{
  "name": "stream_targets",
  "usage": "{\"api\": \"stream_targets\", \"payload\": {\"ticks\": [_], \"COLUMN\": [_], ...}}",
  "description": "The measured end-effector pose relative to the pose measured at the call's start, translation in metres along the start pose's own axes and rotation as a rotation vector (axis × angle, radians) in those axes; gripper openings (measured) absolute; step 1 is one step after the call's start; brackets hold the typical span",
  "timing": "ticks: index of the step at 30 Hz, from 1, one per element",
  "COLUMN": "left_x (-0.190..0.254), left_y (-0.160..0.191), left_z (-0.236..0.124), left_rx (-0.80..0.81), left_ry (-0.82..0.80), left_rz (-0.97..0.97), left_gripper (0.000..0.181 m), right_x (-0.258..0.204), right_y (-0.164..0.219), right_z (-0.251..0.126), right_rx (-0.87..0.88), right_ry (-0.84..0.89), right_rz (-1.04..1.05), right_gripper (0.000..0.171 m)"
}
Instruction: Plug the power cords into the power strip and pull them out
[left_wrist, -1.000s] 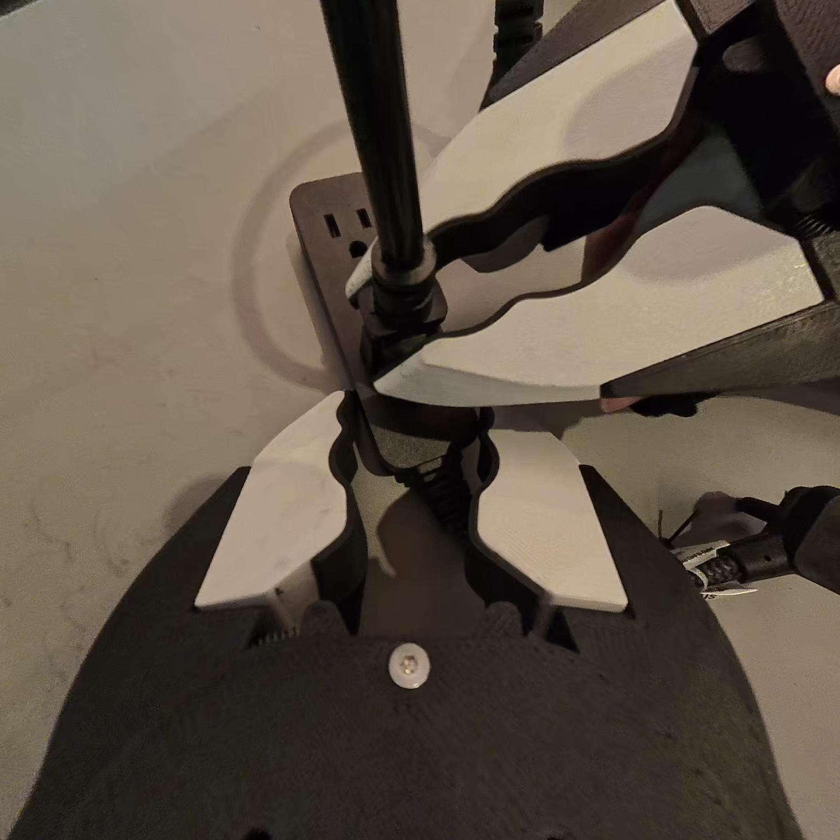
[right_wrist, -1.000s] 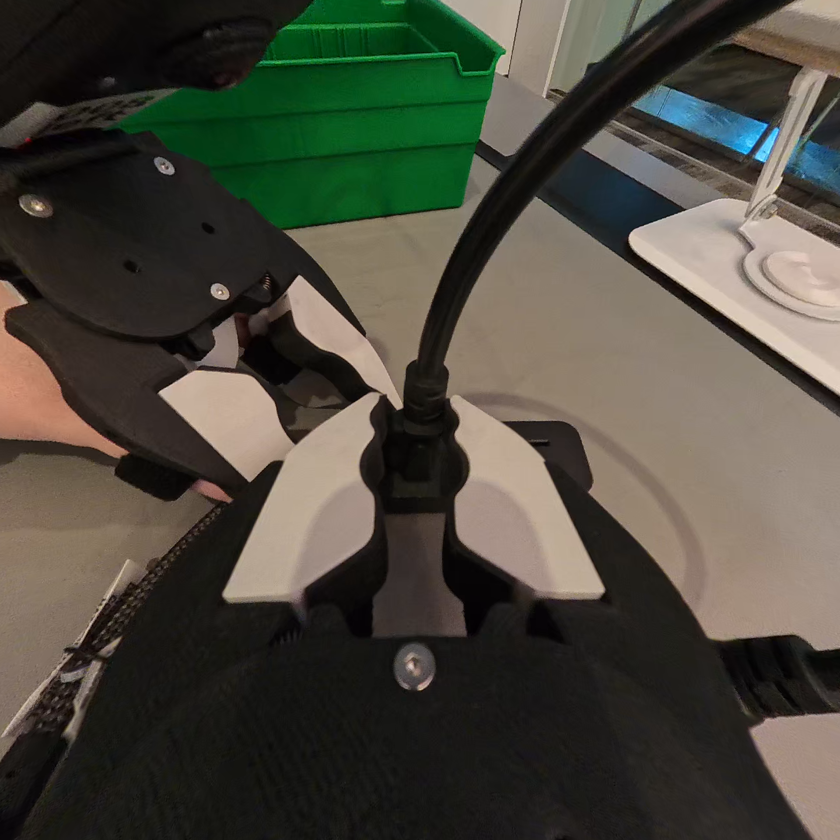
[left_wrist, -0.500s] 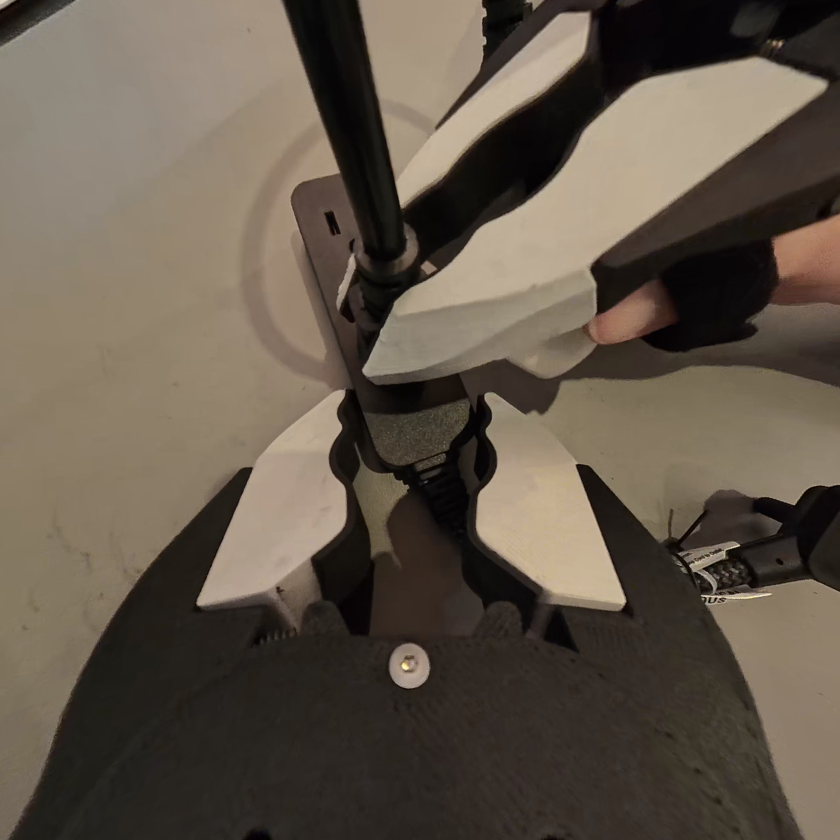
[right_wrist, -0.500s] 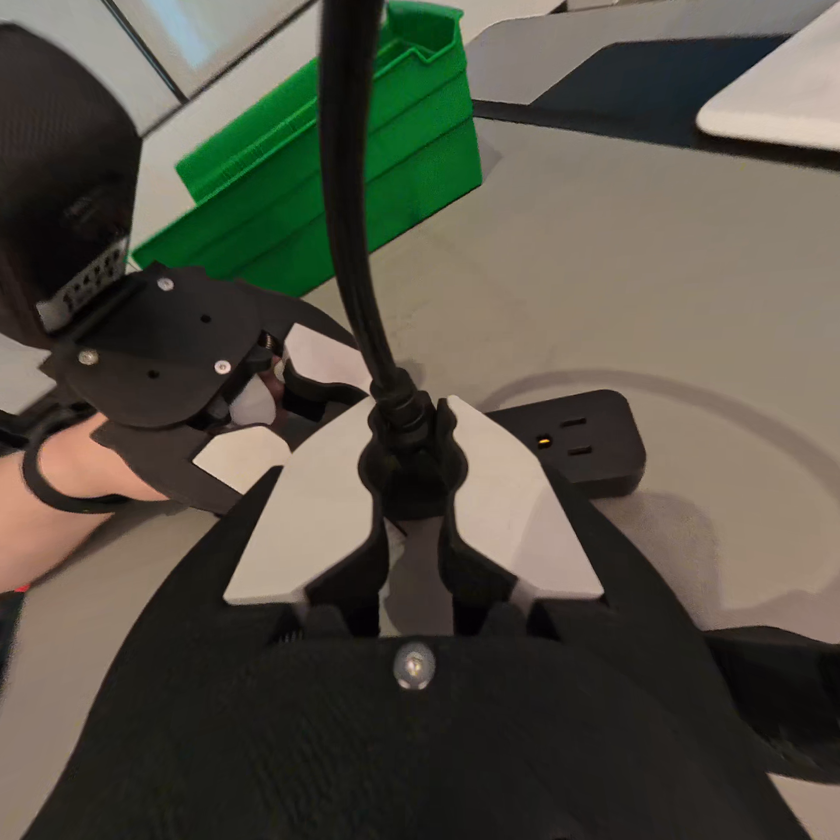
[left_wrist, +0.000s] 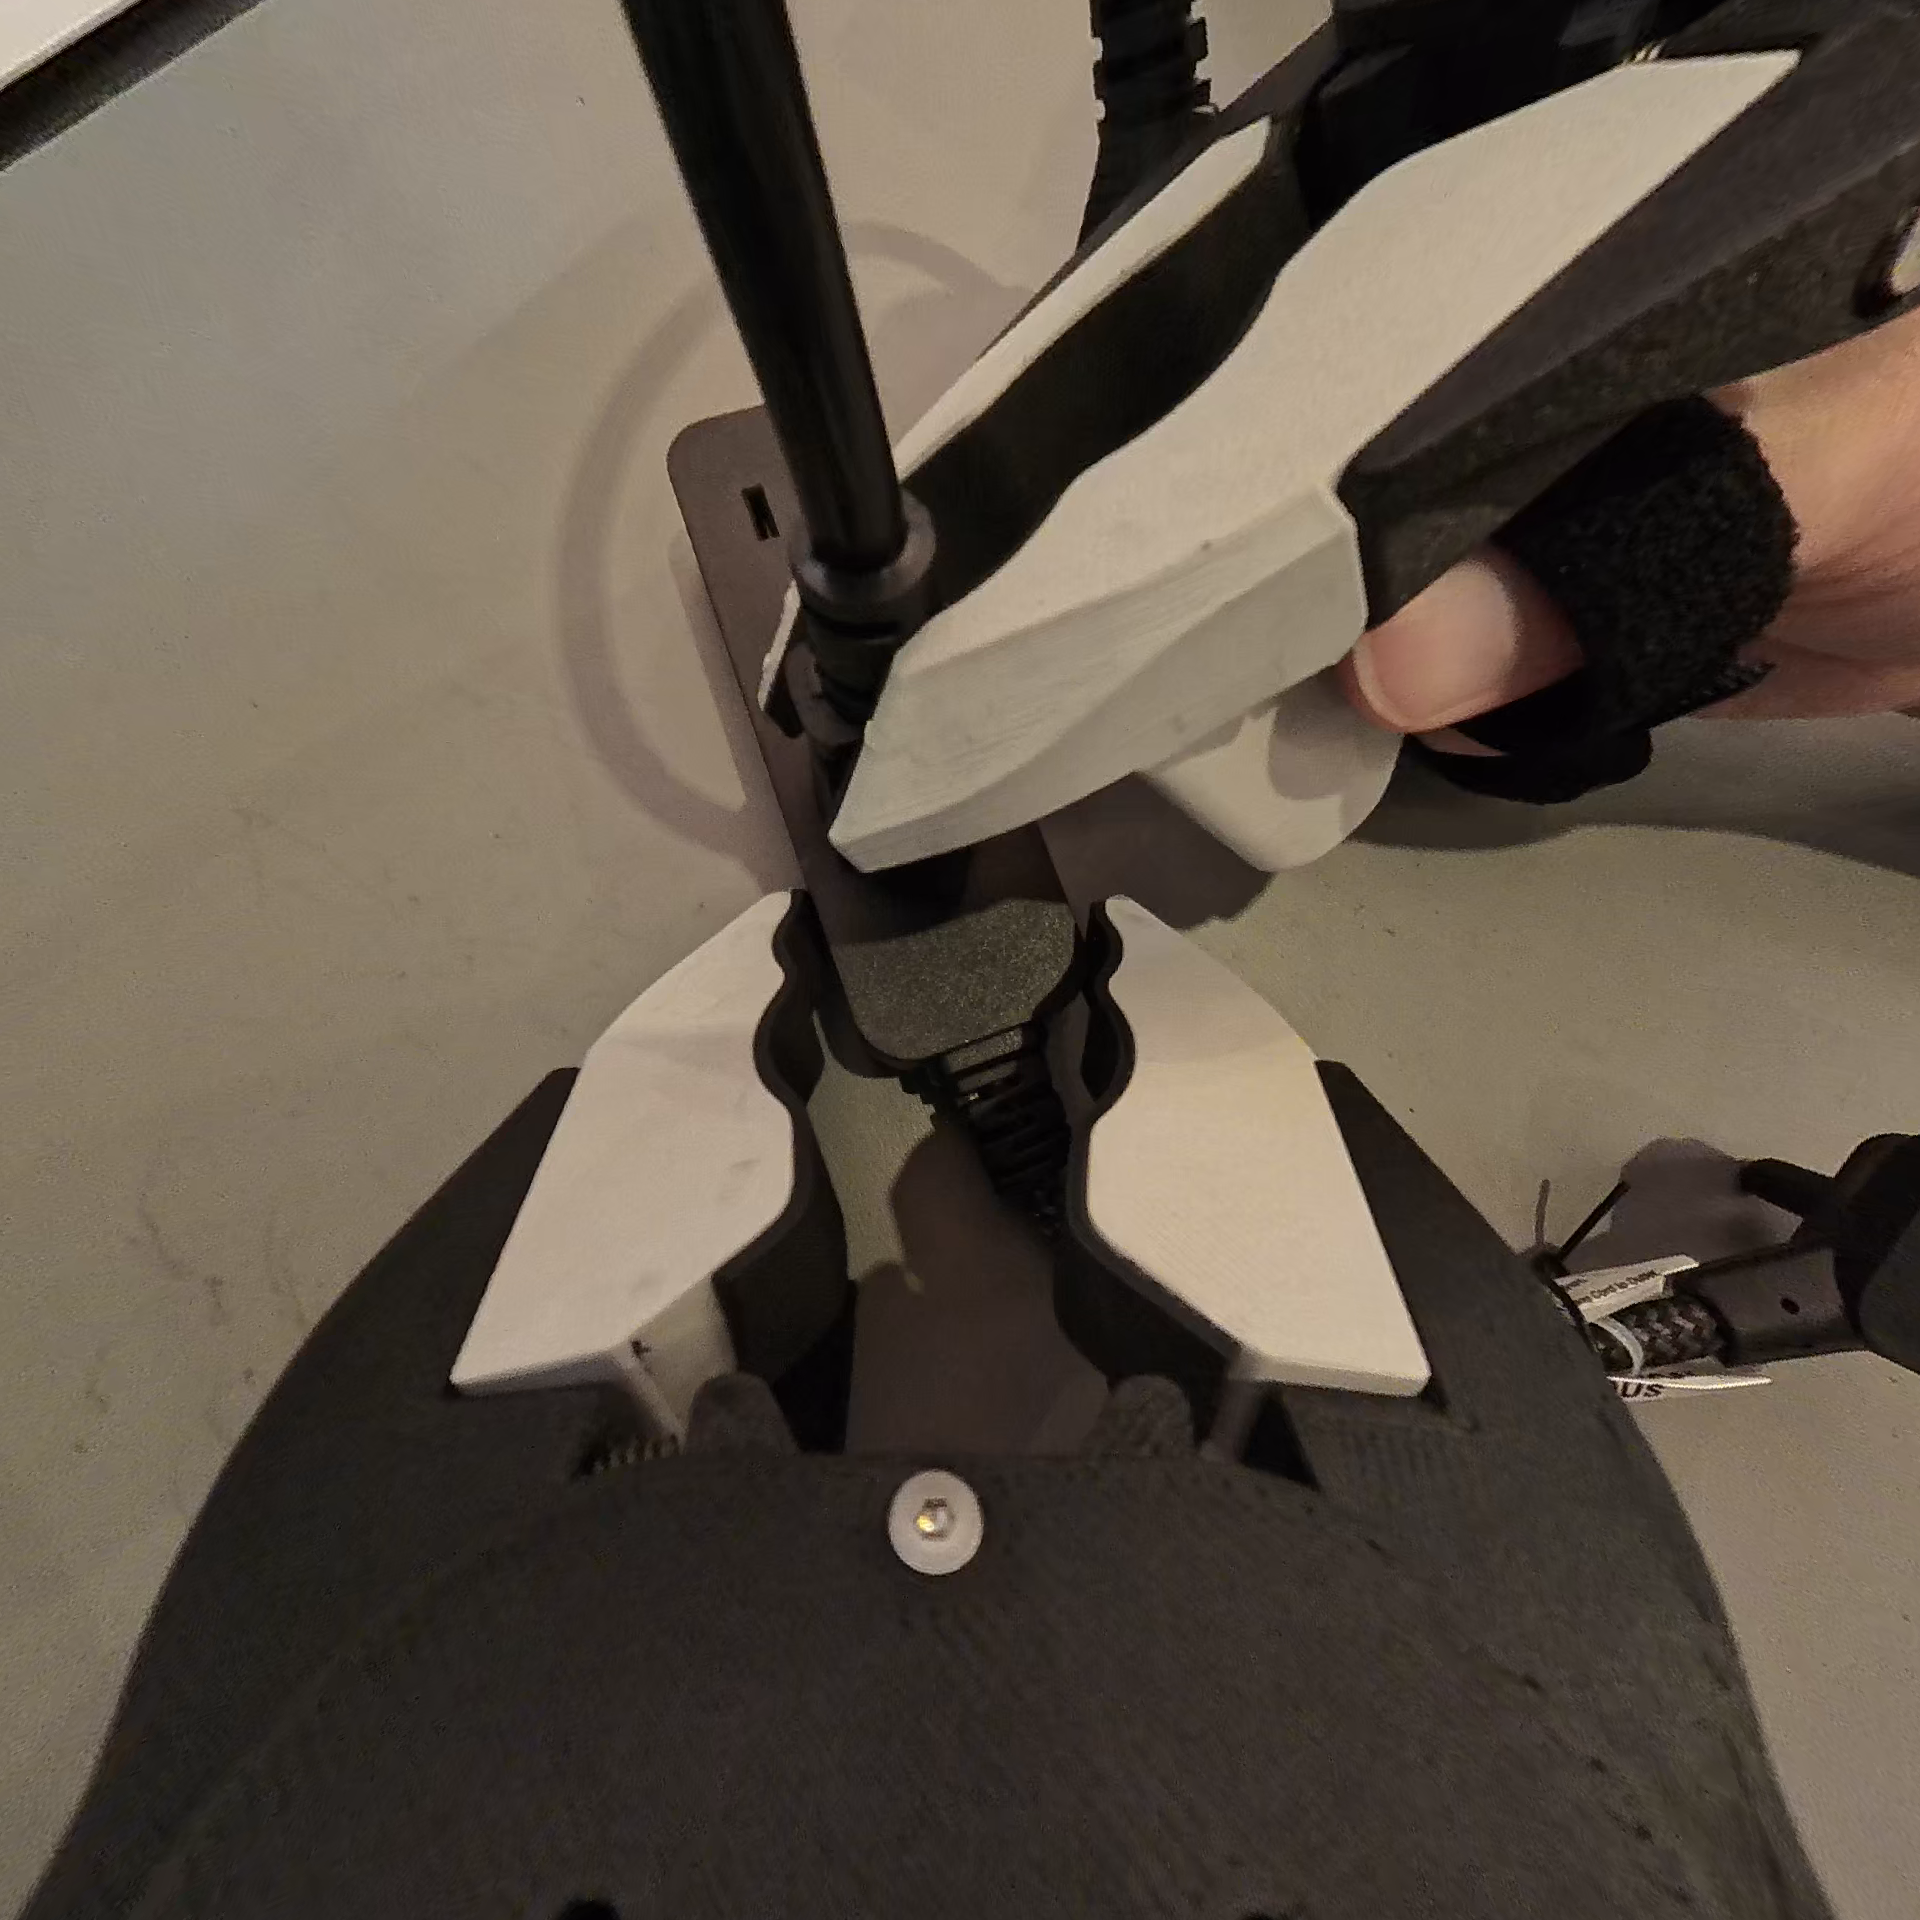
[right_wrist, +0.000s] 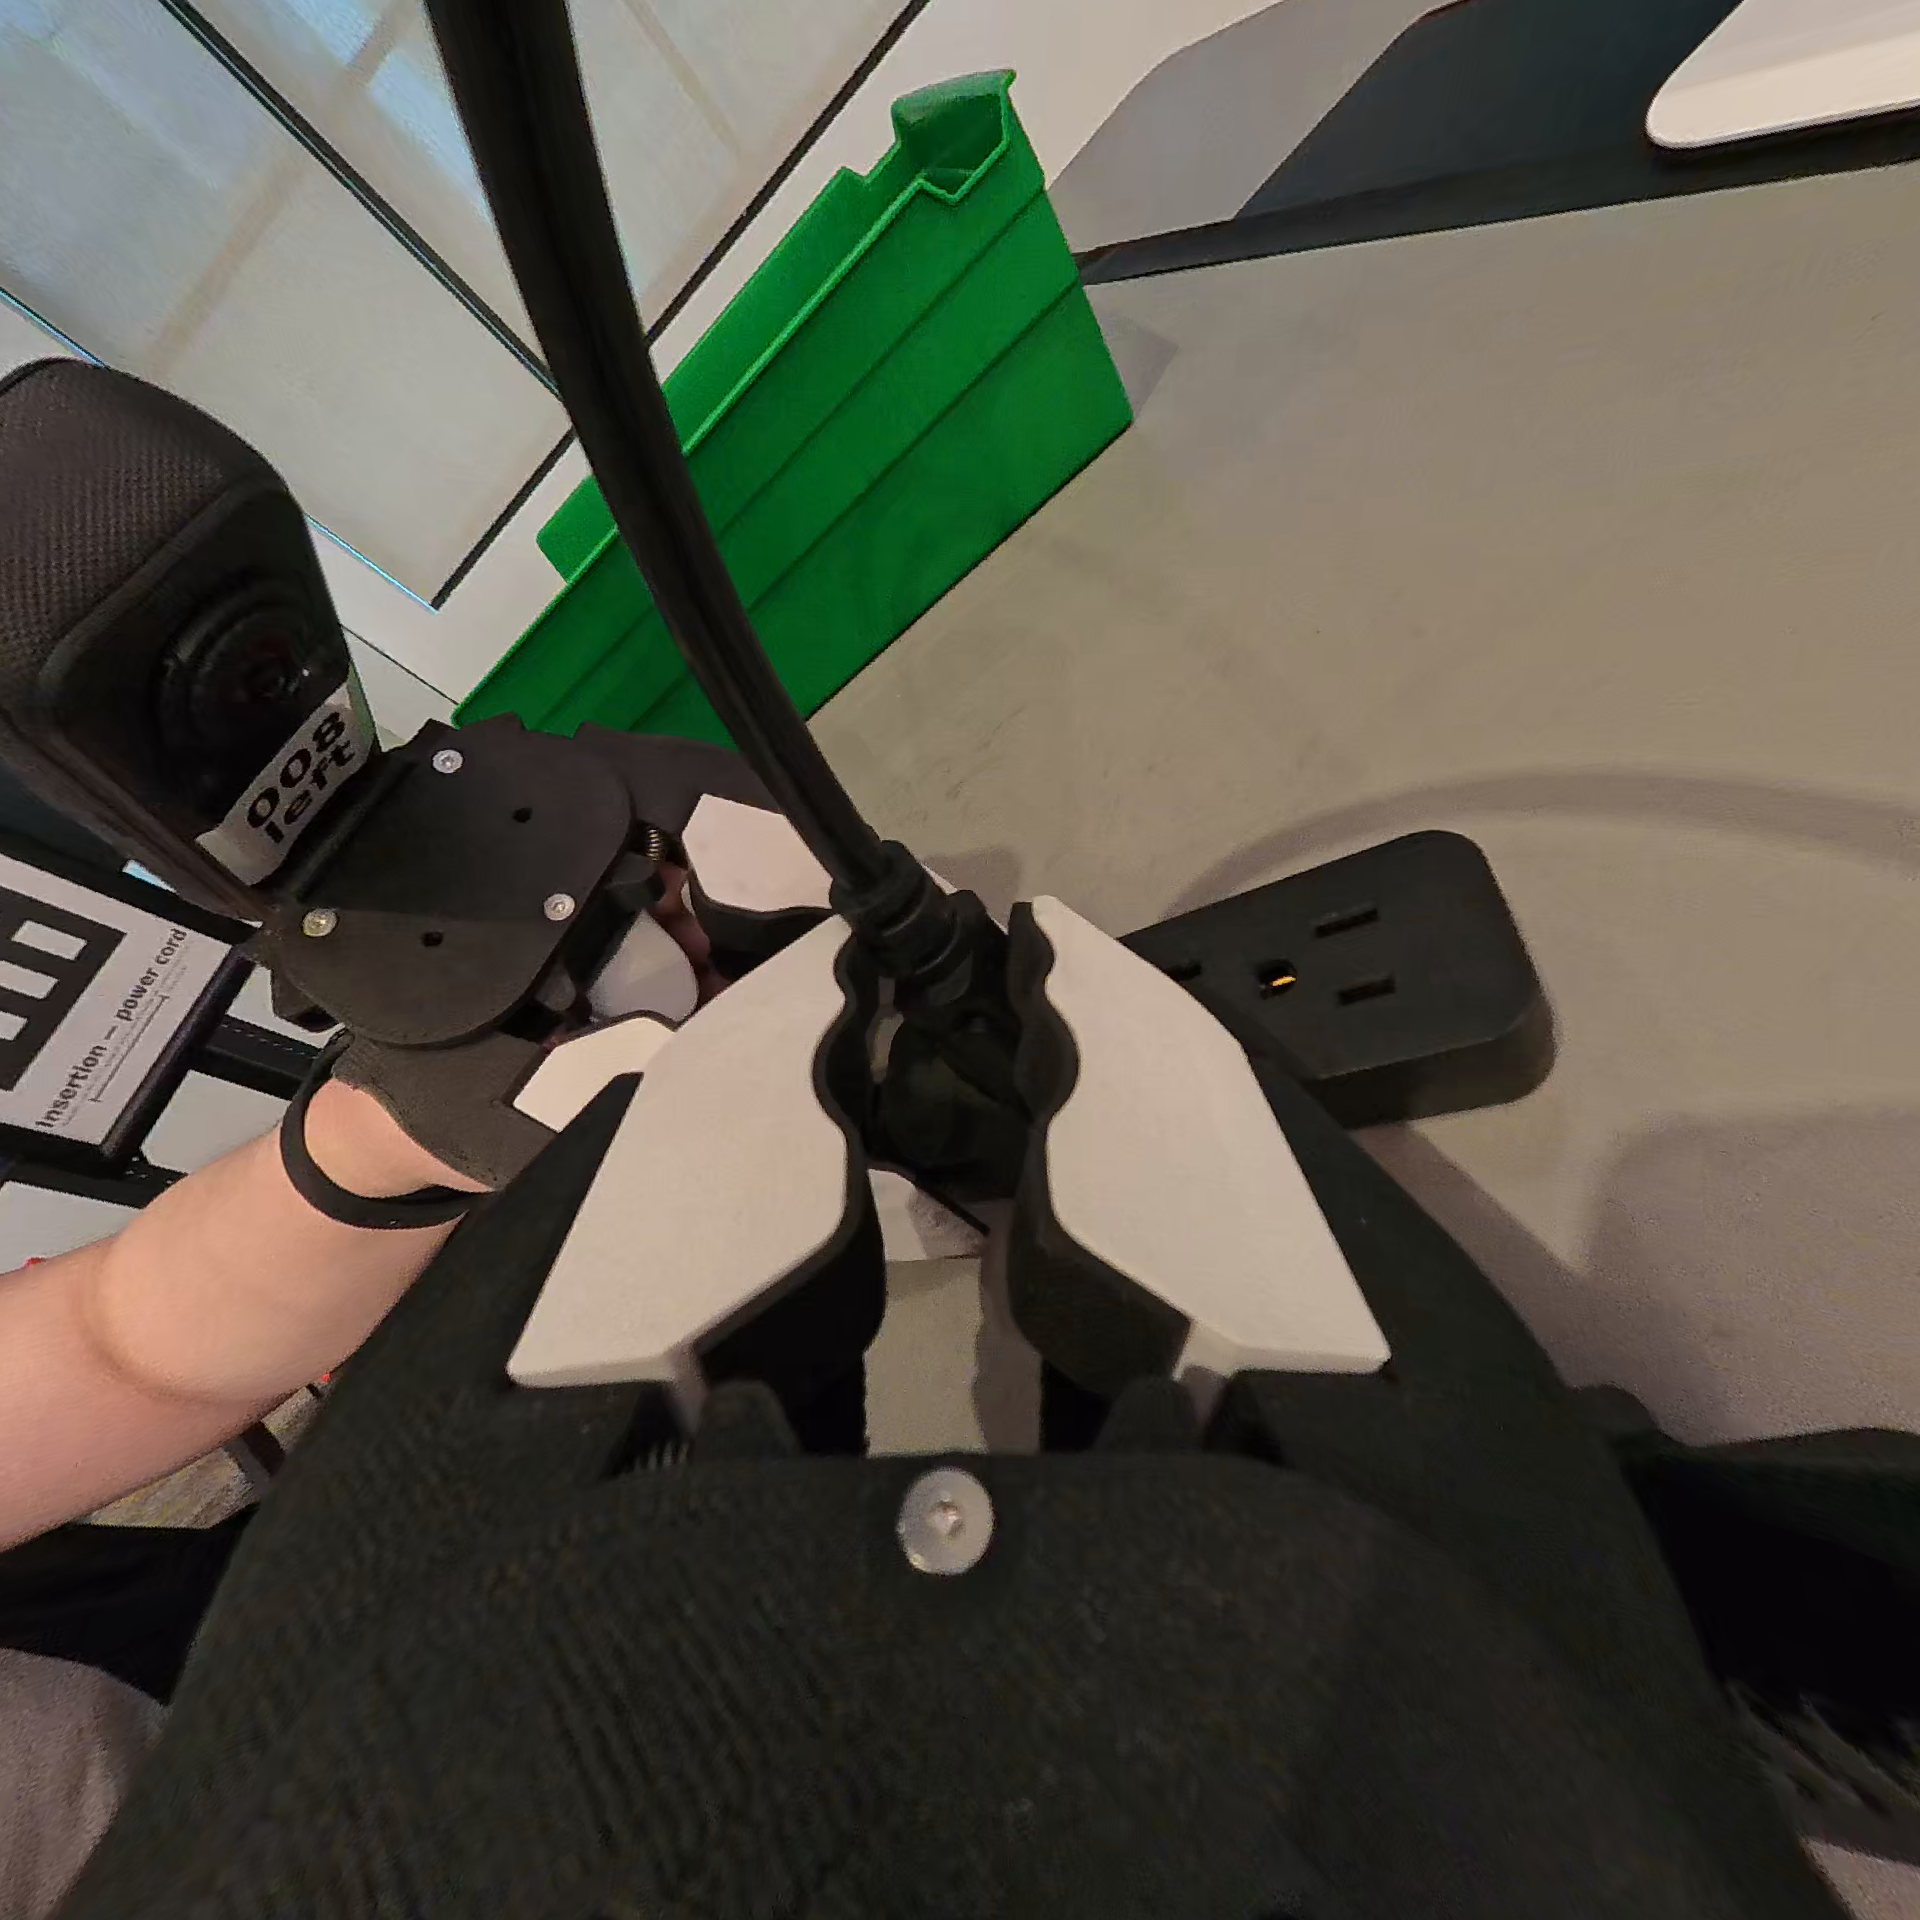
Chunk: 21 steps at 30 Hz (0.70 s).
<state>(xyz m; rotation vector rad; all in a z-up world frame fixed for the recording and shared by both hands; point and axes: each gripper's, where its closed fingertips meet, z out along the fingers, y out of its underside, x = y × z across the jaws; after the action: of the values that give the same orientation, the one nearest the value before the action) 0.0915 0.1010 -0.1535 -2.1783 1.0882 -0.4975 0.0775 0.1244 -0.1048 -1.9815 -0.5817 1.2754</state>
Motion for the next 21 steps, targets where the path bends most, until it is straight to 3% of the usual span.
{"api": "stream_targets", "payload": {"ticks": [14, 17, 21], "left_x": [-0.002, -0.002, 0.000], "left_y": [-0.008, -0.008, -0.008], "left_z": [0.003, 0.003, 0.006], "left_rx": [0.056, 0.055, 0.045], "left_ry": [-0.010, -0.003, 0.017], "left_rz": [-0.012, -0.012, -0.036], "left_gripper": [0.047, 0.047, 0.046], "right_x": [-0.008, -0.008, -0.002], "right_y": [-0.005, -0.005, -0.006], "right_z": [0.005, 0.005, 0.001], "right_rx": [-0.090, -0.090, -0.072], "right_ry": [0.416, 0.447, 0.355], "right_rz": [-0.746, -0.789, -0.631], "right_gripper": [0.018, 0.018, 0.018]}}
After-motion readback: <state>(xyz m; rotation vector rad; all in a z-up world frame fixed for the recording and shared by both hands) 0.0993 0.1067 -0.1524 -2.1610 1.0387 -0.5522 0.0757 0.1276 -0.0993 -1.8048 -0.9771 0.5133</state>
